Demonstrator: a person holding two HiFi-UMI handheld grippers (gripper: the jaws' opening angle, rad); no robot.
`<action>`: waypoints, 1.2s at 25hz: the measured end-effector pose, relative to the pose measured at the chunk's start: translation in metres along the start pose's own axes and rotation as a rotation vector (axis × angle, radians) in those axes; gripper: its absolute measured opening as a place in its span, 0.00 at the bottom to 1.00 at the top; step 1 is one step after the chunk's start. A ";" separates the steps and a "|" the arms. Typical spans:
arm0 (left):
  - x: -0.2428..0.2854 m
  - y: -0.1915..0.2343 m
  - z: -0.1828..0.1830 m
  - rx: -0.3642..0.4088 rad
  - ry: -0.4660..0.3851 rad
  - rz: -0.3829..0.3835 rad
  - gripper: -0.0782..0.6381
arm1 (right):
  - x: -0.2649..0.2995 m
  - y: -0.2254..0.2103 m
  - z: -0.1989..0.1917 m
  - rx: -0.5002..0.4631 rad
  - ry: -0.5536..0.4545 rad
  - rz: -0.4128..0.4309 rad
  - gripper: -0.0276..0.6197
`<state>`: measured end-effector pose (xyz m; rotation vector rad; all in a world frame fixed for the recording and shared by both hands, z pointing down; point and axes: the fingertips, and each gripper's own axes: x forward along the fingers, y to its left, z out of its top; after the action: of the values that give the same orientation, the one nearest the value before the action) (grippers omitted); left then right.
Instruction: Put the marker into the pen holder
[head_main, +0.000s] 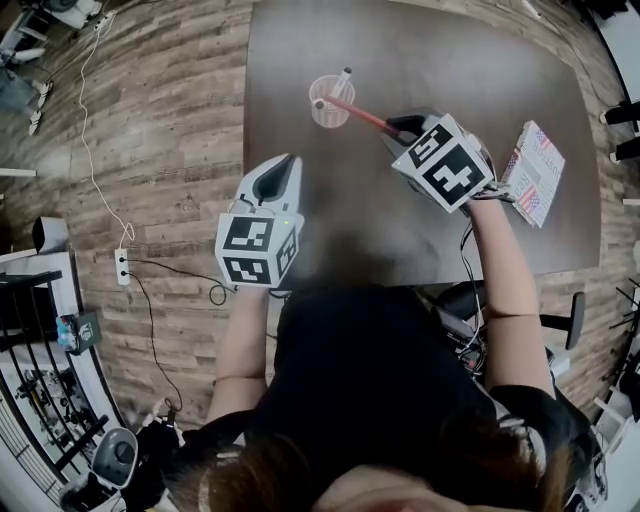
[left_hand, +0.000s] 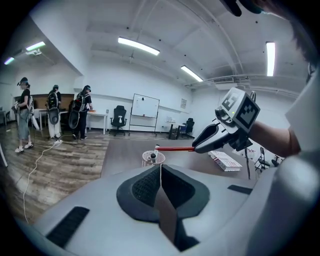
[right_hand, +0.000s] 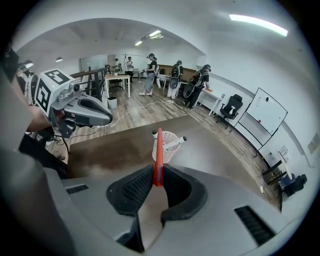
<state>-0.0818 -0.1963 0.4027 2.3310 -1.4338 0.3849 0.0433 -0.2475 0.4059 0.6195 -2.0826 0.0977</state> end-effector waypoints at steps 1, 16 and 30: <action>0.003 0.001 0.000 0.000 0.002 0.002 0.15 | 0.004 -0.004 0.000 -0.010 0.016 0.002 0.16; 0.028 -0.001 -0.002 0.000 0.036 -0.020 0.15 | 0.040 -0.041 0.011 -0.263 0.266 0.058 0.17; 0.042 0.015 -0.003 -0.032 0.046 -0.031 0.15 | 0.077 -0.053 0.022 -0.461 0.468 0.081 0.17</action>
<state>-0.0771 -0.2342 0.4253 2.3013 -1.3715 0.4010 0.0174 -0.3305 0.4465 0.2027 -1.5970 -0.1738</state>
